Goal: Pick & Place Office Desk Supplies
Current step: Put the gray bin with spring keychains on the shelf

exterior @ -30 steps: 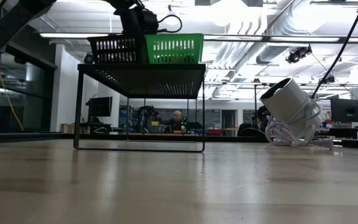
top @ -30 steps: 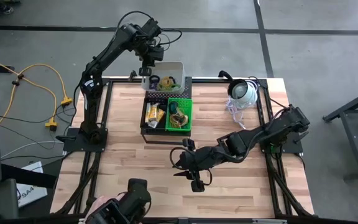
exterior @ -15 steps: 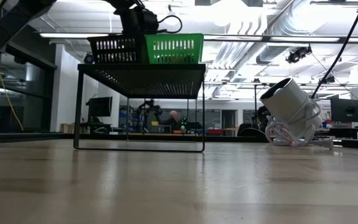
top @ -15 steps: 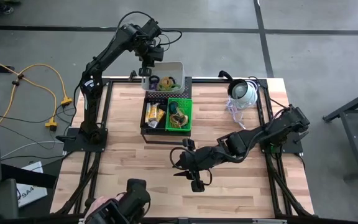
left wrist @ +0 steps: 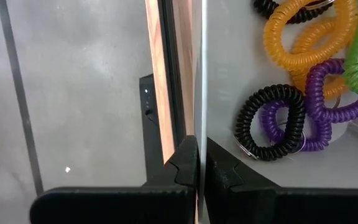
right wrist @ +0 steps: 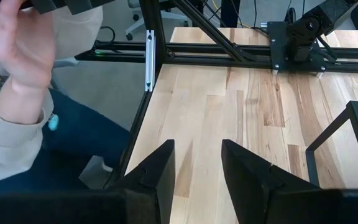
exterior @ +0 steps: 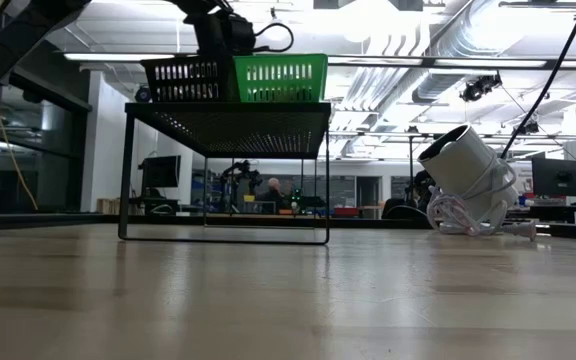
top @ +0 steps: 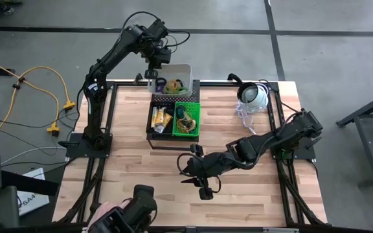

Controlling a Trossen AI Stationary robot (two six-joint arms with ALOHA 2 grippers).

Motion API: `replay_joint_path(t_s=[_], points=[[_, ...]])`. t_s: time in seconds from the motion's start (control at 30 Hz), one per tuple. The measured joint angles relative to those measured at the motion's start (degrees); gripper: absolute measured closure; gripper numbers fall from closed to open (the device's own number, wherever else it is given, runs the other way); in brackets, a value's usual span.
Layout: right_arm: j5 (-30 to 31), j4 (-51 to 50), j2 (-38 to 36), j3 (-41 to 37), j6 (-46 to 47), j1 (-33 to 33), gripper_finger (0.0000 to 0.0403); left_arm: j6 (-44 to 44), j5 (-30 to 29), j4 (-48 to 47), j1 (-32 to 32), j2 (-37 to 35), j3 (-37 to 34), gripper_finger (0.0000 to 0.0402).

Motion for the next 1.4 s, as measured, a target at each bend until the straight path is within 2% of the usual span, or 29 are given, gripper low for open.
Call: replay_joint_path(t_s=[0.43,0.63,1.4], points=[[0.00,0.00,0.00,0.02,0.00,0.01,0.0283,3.37,0.57,1.93,1.26,-0.07,1.28,0.0401],[0.00,0.01,0.00,0.00,0.00,-0.01,0.0283,6.35,3.87,3.24,3.80,-0.20,2.26,0.0401],[0.00,0.00,0.00,0.00,0.00,-0.01,0.0283,2.55,5.22,0.35,1.88,-0.20,2.81,0.0401]])
